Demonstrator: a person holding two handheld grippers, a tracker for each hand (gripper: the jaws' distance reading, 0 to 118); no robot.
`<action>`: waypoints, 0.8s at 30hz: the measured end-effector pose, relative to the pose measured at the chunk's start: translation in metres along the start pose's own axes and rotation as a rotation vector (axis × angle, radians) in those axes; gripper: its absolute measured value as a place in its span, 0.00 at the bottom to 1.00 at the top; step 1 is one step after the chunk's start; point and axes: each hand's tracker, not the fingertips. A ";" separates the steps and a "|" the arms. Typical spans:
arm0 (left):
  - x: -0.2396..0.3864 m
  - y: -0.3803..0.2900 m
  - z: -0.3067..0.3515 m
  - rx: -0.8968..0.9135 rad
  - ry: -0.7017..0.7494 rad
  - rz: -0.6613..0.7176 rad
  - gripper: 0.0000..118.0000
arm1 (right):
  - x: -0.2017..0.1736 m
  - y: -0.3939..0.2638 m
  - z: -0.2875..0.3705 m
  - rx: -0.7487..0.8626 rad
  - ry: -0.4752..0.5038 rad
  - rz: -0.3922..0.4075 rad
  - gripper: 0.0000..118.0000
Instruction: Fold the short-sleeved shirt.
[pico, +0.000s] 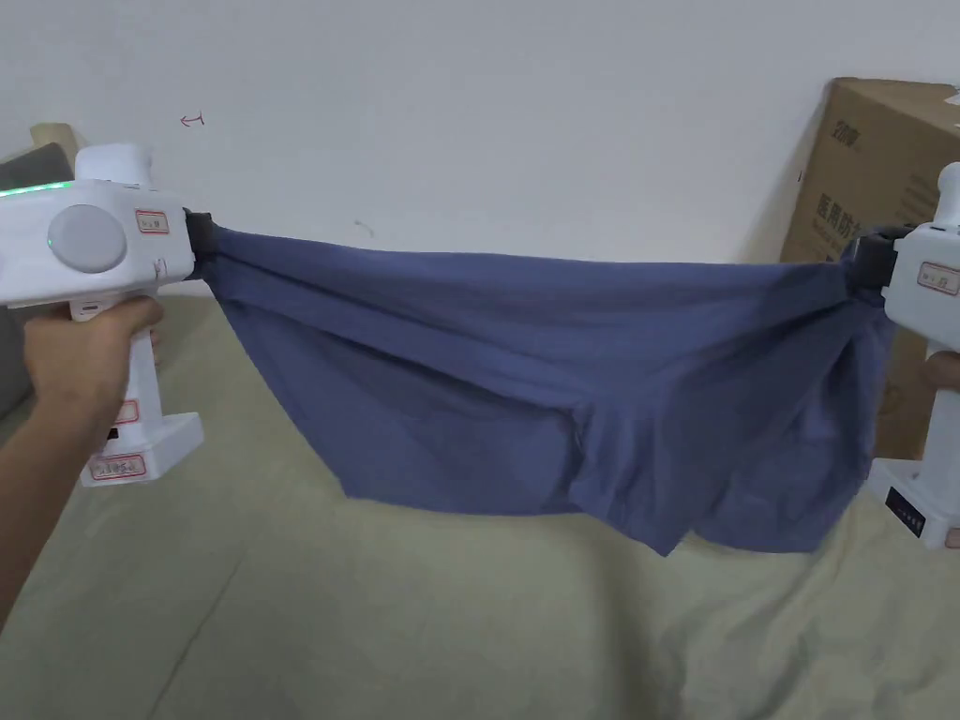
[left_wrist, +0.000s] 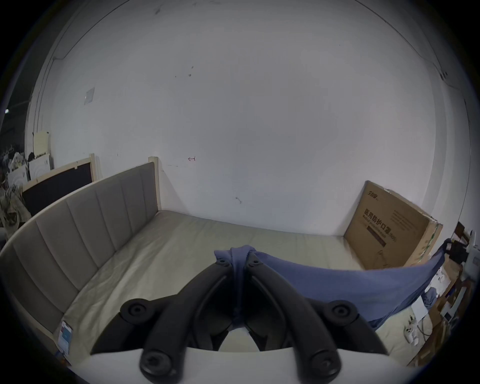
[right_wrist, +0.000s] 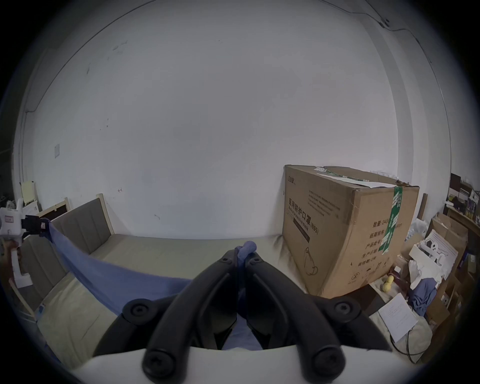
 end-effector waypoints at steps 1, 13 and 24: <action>-0.001 -0.002 -0.005 -0.002 0.004 -0.004 0.04 | -0.002 -0.003 -0.005 -0.006 0.000 0.003 0.03; -0.029 -0.112 -0.038 -0.174 0.058 -0.015 0.04 | -0.012 -0.116 -0.025 -0.176 0.020 -0.063 0.03; -0.065 -0.251 0.057 -0.369 0.062 0.003 0.04 | -0.011 -0.231 0.081 -0.323 0.011 -0.123 0.03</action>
